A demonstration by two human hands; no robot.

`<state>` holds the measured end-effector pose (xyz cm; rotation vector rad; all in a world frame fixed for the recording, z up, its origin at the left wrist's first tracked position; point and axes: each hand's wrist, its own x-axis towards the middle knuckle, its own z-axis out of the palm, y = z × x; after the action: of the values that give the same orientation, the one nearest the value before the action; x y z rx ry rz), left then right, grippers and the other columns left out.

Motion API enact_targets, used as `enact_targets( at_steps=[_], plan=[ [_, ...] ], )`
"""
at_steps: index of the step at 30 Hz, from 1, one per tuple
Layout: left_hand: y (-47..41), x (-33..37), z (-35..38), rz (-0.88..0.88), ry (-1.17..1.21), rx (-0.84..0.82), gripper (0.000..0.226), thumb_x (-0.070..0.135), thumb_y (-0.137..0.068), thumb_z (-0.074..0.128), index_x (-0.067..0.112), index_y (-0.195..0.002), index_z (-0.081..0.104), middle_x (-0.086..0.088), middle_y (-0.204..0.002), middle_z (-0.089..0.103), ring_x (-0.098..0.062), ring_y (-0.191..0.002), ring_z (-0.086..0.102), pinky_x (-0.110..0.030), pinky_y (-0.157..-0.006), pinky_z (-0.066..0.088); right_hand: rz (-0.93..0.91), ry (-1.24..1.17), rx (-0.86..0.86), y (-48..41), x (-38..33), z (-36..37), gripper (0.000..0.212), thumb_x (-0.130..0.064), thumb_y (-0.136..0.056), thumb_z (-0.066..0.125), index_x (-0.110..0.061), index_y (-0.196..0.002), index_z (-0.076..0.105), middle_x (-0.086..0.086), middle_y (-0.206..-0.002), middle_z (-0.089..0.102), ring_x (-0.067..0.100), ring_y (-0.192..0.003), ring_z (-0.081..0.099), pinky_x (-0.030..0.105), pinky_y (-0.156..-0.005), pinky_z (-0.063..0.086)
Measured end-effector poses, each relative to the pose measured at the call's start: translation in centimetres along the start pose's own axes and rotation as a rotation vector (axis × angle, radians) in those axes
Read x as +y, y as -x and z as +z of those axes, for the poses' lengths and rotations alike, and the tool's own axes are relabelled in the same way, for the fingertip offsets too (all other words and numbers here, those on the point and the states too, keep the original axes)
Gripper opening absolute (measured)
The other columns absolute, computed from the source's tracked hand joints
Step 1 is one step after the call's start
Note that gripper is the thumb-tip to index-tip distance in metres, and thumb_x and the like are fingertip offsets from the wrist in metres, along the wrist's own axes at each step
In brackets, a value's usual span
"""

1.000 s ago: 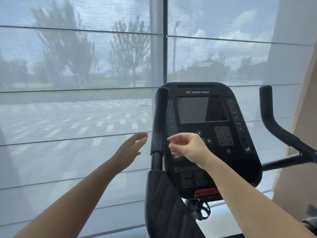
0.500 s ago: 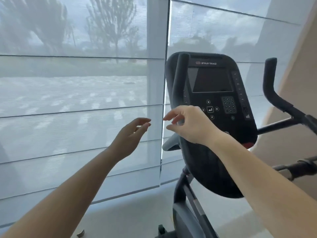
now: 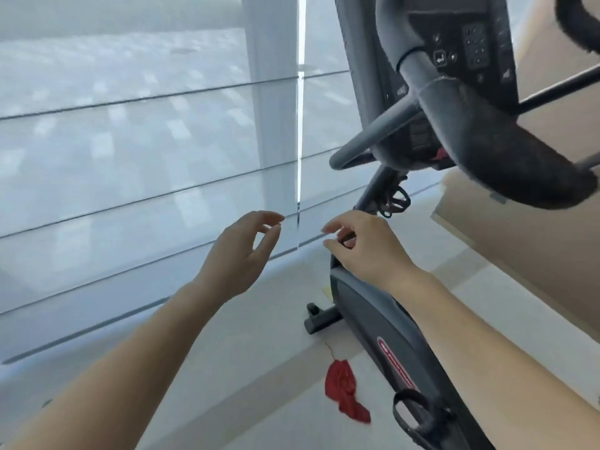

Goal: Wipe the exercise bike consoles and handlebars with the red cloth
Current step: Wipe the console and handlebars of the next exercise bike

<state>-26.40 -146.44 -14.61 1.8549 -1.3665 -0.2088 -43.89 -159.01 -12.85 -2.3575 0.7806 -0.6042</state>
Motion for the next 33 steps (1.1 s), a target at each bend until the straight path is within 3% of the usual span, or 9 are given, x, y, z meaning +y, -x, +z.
enact_targets(
  at_steps=[2,8,16,22,28,31,33],
  plan=[
    [1.5,-3.1,3.3,-0.003,-0.034,-0.005,0.028,0.04,-0.094,0.04,0.029,-0.114,0.057,0.02,-0.107,0.057,0.009,-0.094,0.05,-0.006,-0.076,0.035,0.053,-0.013,-0.013,1.6,3.6,3.6,0.014,-0.023,-0.084,0.064,-0.022,-0.098,0.066,-0.007,-0.094,0.061,0.007,-0.085,0.057,0.025,-0.079,0.052],
    [6.4,-14.9,17.8,-0.044,-0.013,-0.064,0.029,0.037,-0.094,0.04,0.023,-0.112,0.058,0.011,-0.107,0.06,-0.004,-0.095,0.055,-0.018,-0.078,0.036,0.158,0.035,-0.031,6.3,17.6,17.1,0.015,-0.021,-0.084,0.064,-0.017,-0.098,0.067,-0.004,-0.099,0.064,0.01,-0.087,0.057,0.03,-0.079,0.051],
    [14.2,-33.5,39.1,-0.12,-0.059,-0.203,0.04,0.048,-0.09,0.028,0.028,-0.111,0.056,0.012,-0.109,0.058,-0.009,-0.097,0.055,-0.026,-0.078,0.043,0.312,-0.007,-0.016,13.3,38.4,39.7,0.016,-0.023,-0.085,0.061,-0.022,-0.101,0.065,-0.011,-0.104,0.058,0.001,-0.091,0.051,0.018,-0.081,0.045],
    [17.8,-45.7,53.8,-0.14,-0.104,-0.326,0.033,0.042,-0.094,0.033,0.027,-0.113,0.054,0.011,-0.112,0.057,-0.012,-0.1,0.055,-0.034,-0.08,0.047,0.451,0.114,-0.125,18.7,54.8,53.5,0.019,-0.025,-0.085,0.06,-0.022,-0.103,0.063,-0.006,-0.113,0.057,0.012,-0.104,0.052,0.023,-0.088,0.042],
    [19.5,-51.5,61.2,-0.106,-0.127,-0.409,0.034,0.044,-0.093,0.032,0.027,-0.113,0.054,0.011,-0.112,0.057,-0.011,-0.099,0.056,-0.03,-0.078,0.044,0.557,0.241,-0.291,22.5,64.9,61.0,0.032,-0.026,-0.084,0.062,-0.022,-0.116,0.058,-0.002,-0.125,0.049,0.02,-0.115,0.048,0.031,-0.096,0.039],
    [20.0,-52.5,62.4,-0.105,-0.135,-0.451,0.039,0.047,-0.091,0.029,0.028,-0.114,0.053,0.011,-0.112,0.057,-0.01,-0.1,0.055,-0.029,-0.079,0.044,0.628,0.41,-0.451,23.8,66.9,62.6,0.051,-0.032,-0.081,0.063,-0.03,-0.129,0.045,-0.003,-0.138,0.034,0.022,-0.127,0.034,0.041,-0.101,0.036],
    [20.2,-52.7,62.5,-0.124,-0.14,-0.46,0.04,0.049,-0.09,0.028,0.029,-0.115,0.053,0.012,-0.112,0.057,-0.01,-0.1,0.055,-0.031,-0.08,0.046,0.701,0.478,-0.551,24.5,67.8,62.8,0.061,-0.024,-0.08,0.063,-0.033,-0.135,0.037,-0.003,-0.145,0.023,0.025,-0.133,0.024,0.048,-0.102,0.034]
  ],
)
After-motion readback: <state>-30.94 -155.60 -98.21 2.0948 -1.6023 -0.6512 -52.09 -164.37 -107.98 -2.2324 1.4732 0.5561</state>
